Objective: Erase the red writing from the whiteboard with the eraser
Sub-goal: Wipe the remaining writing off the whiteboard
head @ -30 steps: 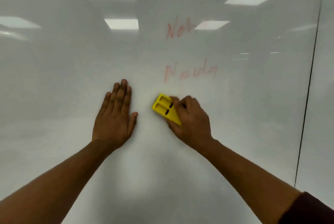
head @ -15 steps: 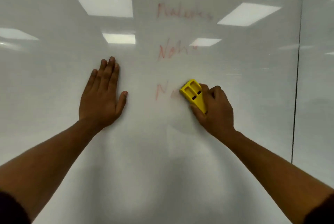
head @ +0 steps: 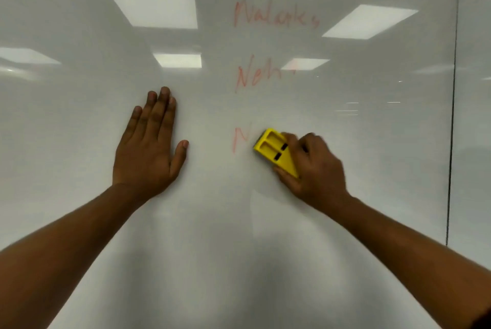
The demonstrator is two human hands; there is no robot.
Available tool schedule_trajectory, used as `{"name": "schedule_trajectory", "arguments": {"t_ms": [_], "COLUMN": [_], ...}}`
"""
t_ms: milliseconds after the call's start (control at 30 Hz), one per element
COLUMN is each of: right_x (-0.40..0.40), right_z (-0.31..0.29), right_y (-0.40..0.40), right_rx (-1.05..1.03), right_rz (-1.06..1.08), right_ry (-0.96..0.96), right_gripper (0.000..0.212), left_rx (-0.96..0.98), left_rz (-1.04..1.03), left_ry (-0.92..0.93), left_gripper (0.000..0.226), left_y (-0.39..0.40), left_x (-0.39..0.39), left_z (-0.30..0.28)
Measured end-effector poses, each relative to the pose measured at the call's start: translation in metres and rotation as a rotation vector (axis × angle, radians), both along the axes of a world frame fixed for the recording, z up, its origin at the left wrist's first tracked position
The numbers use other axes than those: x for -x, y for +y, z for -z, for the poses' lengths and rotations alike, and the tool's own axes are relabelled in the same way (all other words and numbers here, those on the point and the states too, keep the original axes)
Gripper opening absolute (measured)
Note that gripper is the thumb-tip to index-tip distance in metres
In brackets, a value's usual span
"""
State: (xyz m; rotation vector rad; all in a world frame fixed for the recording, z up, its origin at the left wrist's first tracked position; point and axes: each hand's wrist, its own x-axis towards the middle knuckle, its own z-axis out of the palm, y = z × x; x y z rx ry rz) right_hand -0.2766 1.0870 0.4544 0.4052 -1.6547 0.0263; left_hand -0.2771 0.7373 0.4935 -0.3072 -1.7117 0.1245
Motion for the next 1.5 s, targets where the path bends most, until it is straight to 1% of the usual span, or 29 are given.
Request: {"name": "schedule_trajectory", "arguments": {"t_ms": [67,133,200,233,300,367,400,433,467,533,567,600,633,667,767,833,867,933,1000,1067,1100,1133,1167,1200,1267,1333,1367,1400,1500], "right_x": [0.006,0.011,0.012,0.011,0.008,0.005,0.006,0.009,0.011,0.014,0.014,0.012,0.011,0.009,0.006,0.009,0.01,0.013,0.012,0.011,0.011,0.01,0.009,0.008,0.005,0.006,0.007,0.01,0.017], "right_z": [-0.023,-0.047,-0.052,-0.045,-0.02,-0.005,-0.007,-0.013,-0.021,-0.048,-0.057,-0.06,-0.056,-0.047,-0.016,-0.011,-0.014,-0.03,-0.063,-0.105,-0.121,-0.13,-0.132,-0.128,-0.109,-0.099,-0.102,-0.11,-0.152], "right_y": [0.011,0.0,-0.029,-0.044,-0.063,-0.055,-0.046,-0.038,-0.032,-0.037,-0.046,-0.059,-0.072,-0.082,-0.078,-0.051,-0.035,-0.004,0.015,0.014,0.006,-0.006,-0.018,-0.028,-0.033,-0.012,0.003,0.016,0.028], "right_rx": [0.178,0.363,0.412,0.367,0.179,-0.025,-0.064,-0.033,0.062,0.339,0.431,0.452,0.401,0.296,-0.085,-0.19,-0.176,-0.013,0.271,0.524,0.586,0.591,0.546,0.459,0.204,0.009,-0.019,0.004,0.226], "right_rz": [0.025,0.006,-0.026,-0.043,-0.065,-0.076,-0.075,-0.063,-0.053,-0.087,-0.106,-0.113,-0.116,-0.116,-0.148,-0.158,-0.147,-0.11,-0.09,-0.108,-0.114,-0.112,-0.119,-0.129,-0.122,-0.094,-0.072,-0.049,-0.029], "right_ry": [0.002,0.005,0.028,0.046,0.071,0.08,0.091,0.094,0.084,0.064,0.054,0.055,0.063,0.076,0.078,0.066,0.067,0.07,0.026,-0.024,-0.04,-0.041,-0.032,-0.025,-0.015,-0.003,0.004,0.009,0.004], "right_gripper": [0.067,0.068,0.069,0.068,0.066,0.063,0.063,0.063,0.064,0.066,0.066,0.066,0.065,0.065,0.063,0.062,0.063,0.066,0.068,0.068,0.068,0.068,0.068,0.069,0.07,0.07,0.07,0.07,0.069], "left_rx": [-0.006,-0.008,0.0,0.001,0.0,0.004,0.004,0.002,-0.002,0.002,0.003,0.007,0.008,0.004,0.021,0.077,0.103,0.119,0.075,0.031,0.028,0.03,0.03,0.023,0.0,-0.005,0.001,0.008,0.012], "left_rz": [-0.01,-0.016,-0.022,-0.027,-0.03,-0.032,-0.03,-0.029,-0.028,-0.036,-0.039,-0.044,-0.05,-0.052,-0.072,-0.115,-0.135,-0.162,-0.171,-0.168,-0.163,-0.154,-0.141,-0.121,-0.074,-0.046,-0.037,-0.031,-0.036], "left_ry": [0.015,0.028,0.027,0.024,0.018,0.016,0.018,0.016,0.011,0.026,0.033,0.033,0.024,0.016,-0.018,-0.046,-0.051,-0.043,-0.024,-0.015,-0.017,-0.022,-0.032,-0.04,-0.032,-0.001,0.013,0.026,0.043], "left_gripper": [0.079,0.079,0.079,0.079,0.079,0.079,0.079,0.079,0.079,0.08,0.08,0.08,0.08,0.081,0.081,0.082,0.084,0.087,0.086,0.086,0.086,0.086,0.086,0.085,0.083,0.081,0.081,0.082,0.082], "left_y": [0.002,0.003,0.002,0.002,0.001,0.002,0.002,0.002,0.003,0.0,-0.001,-0.001,-0.002,-0.001,0.001,-0.006,-0.013,-0.028,-0.039,-0.038,-0.033,-0.026,-0.018,-0.013,-0.008,-0.009,-0.01,-0.011,-0.01], "left_x": [0.002,0.003,0.003,0.002,0.001,0.0,0.0,0.001,0.001,0.003,0.003,0.004,0.003,0.002,-0.005,-0.011,-0.015,-0.022,-0.027,-0.027,-0.025,-0.022,-0.018,-0.014,-0.007,-0.003,-0.001,0.001,0.004], "left_z": [0.001,0.001,0.0,0.0,0.0,0.002,0.002,0.002,0.004,0.003,0.002,0.001,0.001,0.001,0.0,-0.003,-0.006,-0.017,-0.036,-0.056,-0.066,-0.073,-0.077,-0.079,-0.077,-0.073,-0.072,-0.072,-0.073]}}
